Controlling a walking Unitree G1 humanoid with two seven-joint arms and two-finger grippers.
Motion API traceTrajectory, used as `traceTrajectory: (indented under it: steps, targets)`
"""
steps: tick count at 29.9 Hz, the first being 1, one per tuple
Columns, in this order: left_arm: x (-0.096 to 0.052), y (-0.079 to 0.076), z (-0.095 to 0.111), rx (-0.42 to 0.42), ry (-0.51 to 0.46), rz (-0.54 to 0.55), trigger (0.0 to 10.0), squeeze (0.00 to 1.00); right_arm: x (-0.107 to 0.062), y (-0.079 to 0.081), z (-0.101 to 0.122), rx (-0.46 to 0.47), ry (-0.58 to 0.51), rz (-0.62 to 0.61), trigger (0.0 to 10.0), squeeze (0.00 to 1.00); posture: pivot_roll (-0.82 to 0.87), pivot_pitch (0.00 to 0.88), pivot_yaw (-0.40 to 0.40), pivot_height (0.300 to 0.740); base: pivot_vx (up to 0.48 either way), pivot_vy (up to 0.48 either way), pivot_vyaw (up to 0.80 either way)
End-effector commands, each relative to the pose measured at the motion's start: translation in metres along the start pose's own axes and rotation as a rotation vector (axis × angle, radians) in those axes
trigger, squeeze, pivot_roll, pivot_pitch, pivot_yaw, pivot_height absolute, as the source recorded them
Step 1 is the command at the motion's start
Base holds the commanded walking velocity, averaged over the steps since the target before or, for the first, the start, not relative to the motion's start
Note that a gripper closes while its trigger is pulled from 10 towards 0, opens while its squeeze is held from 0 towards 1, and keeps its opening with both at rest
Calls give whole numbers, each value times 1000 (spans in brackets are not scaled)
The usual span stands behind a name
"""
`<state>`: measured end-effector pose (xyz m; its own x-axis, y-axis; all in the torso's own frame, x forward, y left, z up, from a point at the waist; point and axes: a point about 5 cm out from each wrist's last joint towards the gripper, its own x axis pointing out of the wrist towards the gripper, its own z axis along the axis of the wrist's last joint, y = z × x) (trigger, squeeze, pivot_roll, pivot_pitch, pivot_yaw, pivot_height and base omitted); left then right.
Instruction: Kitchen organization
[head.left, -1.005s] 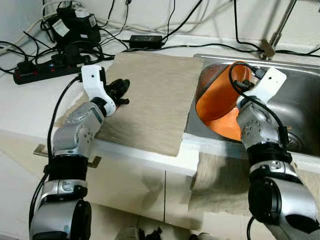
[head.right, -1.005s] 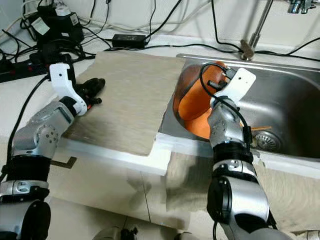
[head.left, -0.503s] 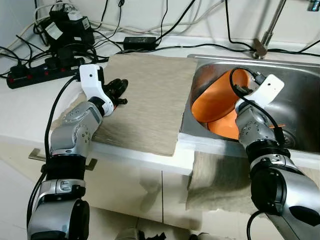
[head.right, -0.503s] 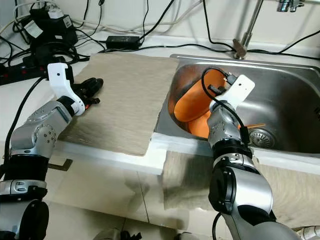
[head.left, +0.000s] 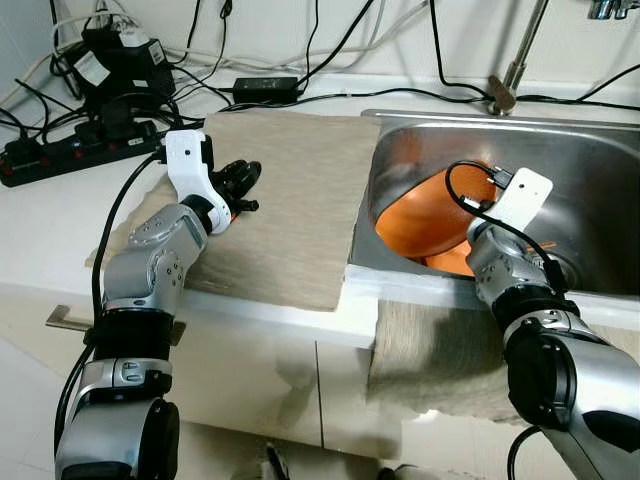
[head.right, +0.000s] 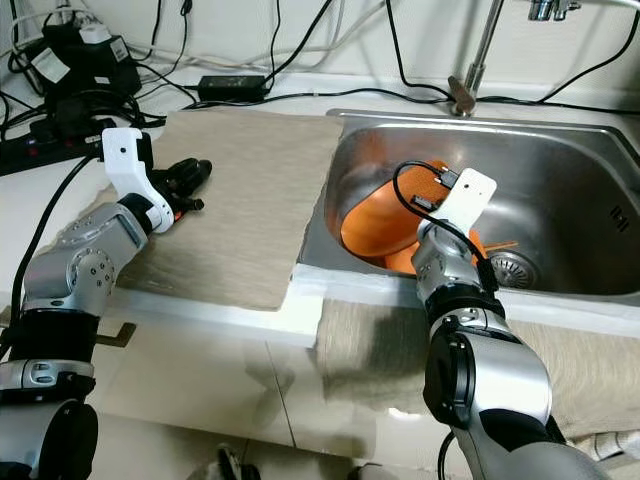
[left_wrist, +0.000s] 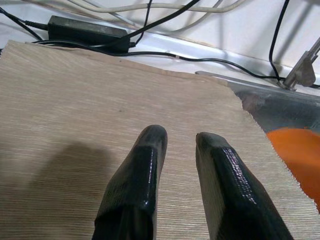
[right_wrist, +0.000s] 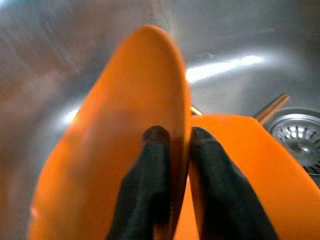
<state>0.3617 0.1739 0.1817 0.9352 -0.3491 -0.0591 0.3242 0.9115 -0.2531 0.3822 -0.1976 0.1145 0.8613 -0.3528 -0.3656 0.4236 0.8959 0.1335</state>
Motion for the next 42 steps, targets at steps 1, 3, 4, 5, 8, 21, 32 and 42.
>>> traceTrajectory:
  steps: [1, 3, 4, 5, 8, 21, 32, 42]
  targets:
    - [-1, -1, 5, 25, -4, -5, 10000, 0, -3, 8, -19, -61, 85, 18, 10000, 580, 69, 32, 74, 740, 0, 0, 0]
    - [-1, -1, 3, 24, -2, -5, 10000, 0, -4, 9, -19, -85, 98, 8, 10000, 1000, 66, 32, 61, 740, 0, 0, 0]
    - [-1, -1, 3, 24, -2, -5, 10000, 0, -4, 9, -19, -85, 98, 8, 10000, 1000, 66, 32, 61, 740, 0, 0, 0]
    - [-1, -2, 2, 23, 1, -6, 10000, 0, -4, 8, -21, -103, 113, -3, 10000, 1000, 68, 35, 59, 740, 0, 0, 0]
    - [-2, -1, 2, 24, 3, -5, 10000, 0, -4, 5, -27, -108, 132, -18, 10000, 1000, 75, 41, 59, 740, 0, 0, 0]
    - [-4, 2, 2, 33, 7, 0, 10000, 0, -5, 27, 5, -136, 3, 31, 10000, 1000, 72, 38, 54, 740, 0, 0, 0]
    - [-3, 0, 2, 28, 10, -8, 10000, 0, -7, 37, 17, -119, -31, 50, 10000, 1000, 68, 43, 50, 740, 0, 0, 0]
    - [-5, 1, 3, 33, 15, -15, 10000, 0, -12, 50, 11, -114, -17, 91, 10000, 1000, 73, 46, 49, 740, 0, 0, 0]
